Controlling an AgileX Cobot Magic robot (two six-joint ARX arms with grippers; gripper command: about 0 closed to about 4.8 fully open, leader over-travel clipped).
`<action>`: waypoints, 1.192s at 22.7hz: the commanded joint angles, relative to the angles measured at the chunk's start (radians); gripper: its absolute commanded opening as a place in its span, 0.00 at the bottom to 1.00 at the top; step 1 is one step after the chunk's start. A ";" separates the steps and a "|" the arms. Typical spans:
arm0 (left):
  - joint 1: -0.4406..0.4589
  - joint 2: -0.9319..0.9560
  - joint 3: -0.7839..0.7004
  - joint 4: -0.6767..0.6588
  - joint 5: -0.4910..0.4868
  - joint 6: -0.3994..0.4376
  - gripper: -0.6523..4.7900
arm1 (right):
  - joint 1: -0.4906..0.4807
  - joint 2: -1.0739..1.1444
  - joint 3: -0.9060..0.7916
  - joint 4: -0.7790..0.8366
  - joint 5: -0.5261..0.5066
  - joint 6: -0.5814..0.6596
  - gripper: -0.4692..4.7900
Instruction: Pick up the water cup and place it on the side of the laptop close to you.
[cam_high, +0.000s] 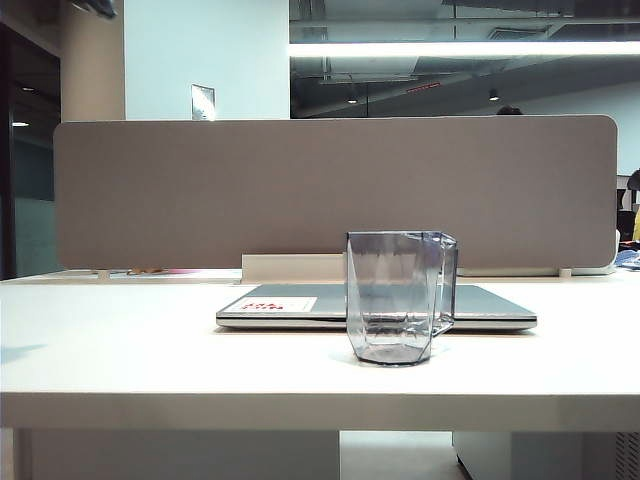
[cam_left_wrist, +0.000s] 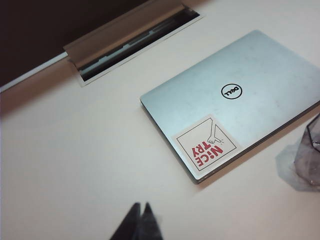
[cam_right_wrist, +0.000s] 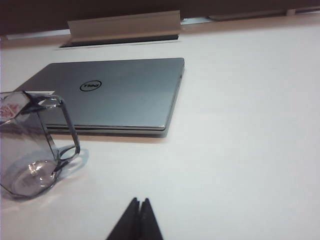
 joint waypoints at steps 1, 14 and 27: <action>-0.001 -0.062 -0.055 0.030 -0.002 -0.023 0.11 | 0.001 -0.002 0.002 -0.013 0.008 -0.001 0.08; -0.001 -0.292 -0.396 0.096 -0.002 -0.208 0.11 | 0.003 -0.002 0.002 -0.013 0.000 -0.001 0.08; 0.001 -0.660 -0.806 0.416 -0.132 -0.357 0.11 | 0.003 -0.002 0.002 -0.012 -0.001 -0.001 0.08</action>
